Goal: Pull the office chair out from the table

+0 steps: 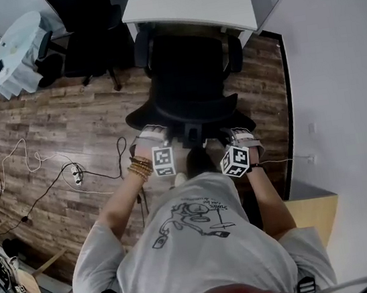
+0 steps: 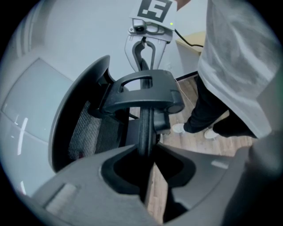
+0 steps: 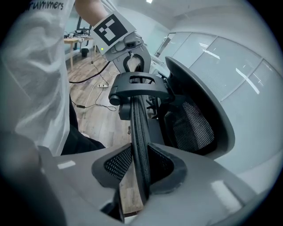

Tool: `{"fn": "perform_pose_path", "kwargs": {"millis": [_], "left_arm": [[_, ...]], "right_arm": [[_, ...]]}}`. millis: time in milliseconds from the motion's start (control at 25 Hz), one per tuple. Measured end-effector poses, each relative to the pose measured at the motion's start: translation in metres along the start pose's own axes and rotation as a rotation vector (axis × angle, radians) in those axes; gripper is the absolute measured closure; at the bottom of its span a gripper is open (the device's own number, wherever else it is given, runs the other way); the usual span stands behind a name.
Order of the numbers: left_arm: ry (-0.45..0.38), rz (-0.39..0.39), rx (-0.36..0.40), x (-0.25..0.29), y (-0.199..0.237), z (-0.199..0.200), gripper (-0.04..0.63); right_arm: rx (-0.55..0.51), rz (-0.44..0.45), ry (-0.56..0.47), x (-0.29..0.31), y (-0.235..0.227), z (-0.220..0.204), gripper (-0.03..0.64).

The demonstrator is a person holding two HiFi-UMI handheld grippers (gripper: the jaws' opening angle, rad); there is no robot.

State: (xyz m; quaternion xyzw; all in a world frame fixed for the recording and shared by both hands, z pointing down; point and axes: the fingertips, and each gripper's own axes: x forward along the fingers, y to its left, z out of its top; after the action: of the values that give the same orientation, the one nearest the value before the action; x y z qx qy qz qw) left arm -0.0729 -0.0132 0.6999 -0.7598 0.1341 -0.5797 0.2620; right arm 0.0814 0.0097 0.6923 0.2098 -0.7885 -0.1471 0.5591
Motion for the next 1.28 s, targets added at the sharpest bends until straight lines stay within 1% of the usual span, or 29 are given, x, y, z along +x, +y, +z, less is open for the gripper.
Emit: {"fn": "perform_pose_path", "kwargs": {"millis": [440, 680, 1120, 1280], "left_arm": [[-0.006, -0.021, -0.002, -0.031, -0.059, 0.016, 0.488], [-0.005, -0.034, -0.002, -0.048, -0.083, 0.020, 0.488], [-0.006, -0.064, -0.026, -0.068, -0.116, 0.032, 0.485], [-0.007, -0.082, -0.037, -0.071, -0.121, 0.036, 0.482]], "right_arm": [[0.013, -0.008, 0.004, -0.031, 0.063, -0.001, 0.503], [0.021, -0.006, 0.009, -0.047, 0.089, 0.002, 0.503], [0.025, -0.002, 0.018, -0.068, 0.124, 0.001, 0.503], [0.029, 0.007, 0.021, -0.071, 0.129, -0.001, 0.504]]}}
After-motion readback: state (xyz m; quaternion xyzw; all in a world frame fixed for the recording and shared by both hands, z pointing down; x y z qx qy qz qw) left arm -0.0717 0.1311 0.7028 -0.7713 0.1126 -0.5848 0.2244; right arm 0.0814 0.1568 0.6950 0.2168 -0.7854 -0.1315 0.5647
